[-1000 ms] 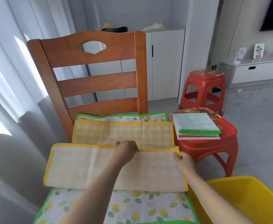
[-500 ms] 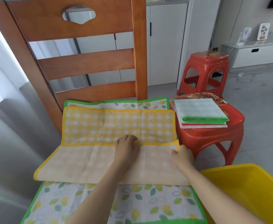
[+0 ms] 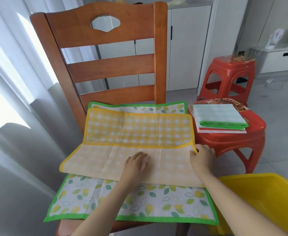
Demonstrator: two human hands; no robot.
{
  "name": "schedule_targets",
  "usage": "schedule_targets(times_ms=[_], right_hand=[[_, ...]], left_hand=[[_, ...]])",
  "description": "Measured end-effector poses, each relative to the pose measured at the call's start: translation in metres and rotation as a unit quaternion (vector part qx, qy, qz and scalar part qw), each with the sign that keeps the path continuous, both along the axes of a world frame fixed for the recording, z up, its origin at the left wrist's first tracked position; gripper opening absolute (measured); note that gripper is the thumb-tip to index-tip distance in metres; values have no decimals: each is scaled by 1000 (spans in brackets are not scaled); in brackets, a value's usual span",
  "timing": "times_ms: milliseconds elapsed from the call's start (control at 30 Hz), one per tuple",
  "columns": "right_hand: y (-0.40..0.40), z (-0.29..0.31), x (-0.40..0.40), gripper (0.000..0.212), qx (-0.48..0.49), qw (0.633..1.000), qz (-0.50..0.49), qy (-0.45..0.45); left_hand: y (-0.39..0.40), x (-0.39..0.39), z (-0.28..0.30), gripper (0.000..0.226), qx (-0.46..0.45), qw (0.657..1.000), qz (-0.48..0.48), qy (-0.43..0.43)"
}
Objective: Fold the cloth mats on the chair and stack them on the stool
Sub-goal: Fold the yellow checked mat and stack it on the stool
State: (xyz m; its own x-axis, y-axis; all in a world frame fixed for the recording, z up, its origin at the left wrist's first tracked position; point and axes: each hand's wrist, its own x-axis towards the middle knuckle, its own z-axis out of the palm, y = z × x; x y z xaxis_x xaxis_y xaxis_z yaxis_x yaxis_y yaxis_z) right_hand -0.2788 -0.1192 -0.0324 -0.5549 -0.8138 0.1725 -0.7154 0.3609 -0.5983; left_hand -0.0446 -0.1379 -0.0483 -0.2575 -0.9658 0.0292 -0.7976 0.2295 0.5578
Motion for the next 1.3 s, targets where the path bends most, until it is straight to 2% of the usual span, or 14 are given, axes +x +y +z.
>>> schedule_targets(times_ms=[67, 133, 233, 400, 500, 667, 867, 933, 1067, 1133, 1200, 1267, 1300], right_hand=[[1, 4, 3, 35, -31, 993, 6, -114], [-1, 5, 2, 39, 15, 981, 0, -196], [-5, 0, -4, 31, 103, 977, 20, -187], [-4, 1, -5, 26, 82, 973, 77, -203], [-2, 3, -7, 31, 90, 964, 143, -205], [4, 9, -23, 38, 123, 957, 213, -154], [7, -9, -34, 27, 157, 973, 166, -43], [10, -8, -30, 16, 125, 980, 150, -47], [14, -7, -29, 23, 32, 991, 110, -75], [14, -8, -30, 24, 26, 991, 107, -81], [15, -6, -29, 12, 43, 991, 100, -75], [19, -3, -25, 38, 76, 992, 100, 7], [22, -2, -20, 43, 77, 988, 113, 69]], left_hand=[[3, -1, -2, 39, -5, 1000, -1, -7], [5, -3, -3, 40, -5, 1000, 2, -11], [6, -3, -1, 41, 2, 1000, 7, -8], [16, 1, 9, 41, 0, 1000, 21, 5], [25, 2, 19, 40, -14, 999, 32, 4], [48, -4, 27, 42, -16, 998, 43, -33], [63, -11, 7, 58, 29, 985, 15, -170], [63, -13, 1, 61, 23, 980, 20, -195], [62, -13, -4, 61, 5, 978, 29, -209], [62, -13, -3, 61, 7, 978, 27, -207], [62, -14, -2, 61, 6, 978, 26, -207], [63, -14, -1, 61, 9, 979, 24, -204], [63, -14, -1, 60, 10, 979, 23, -202]])
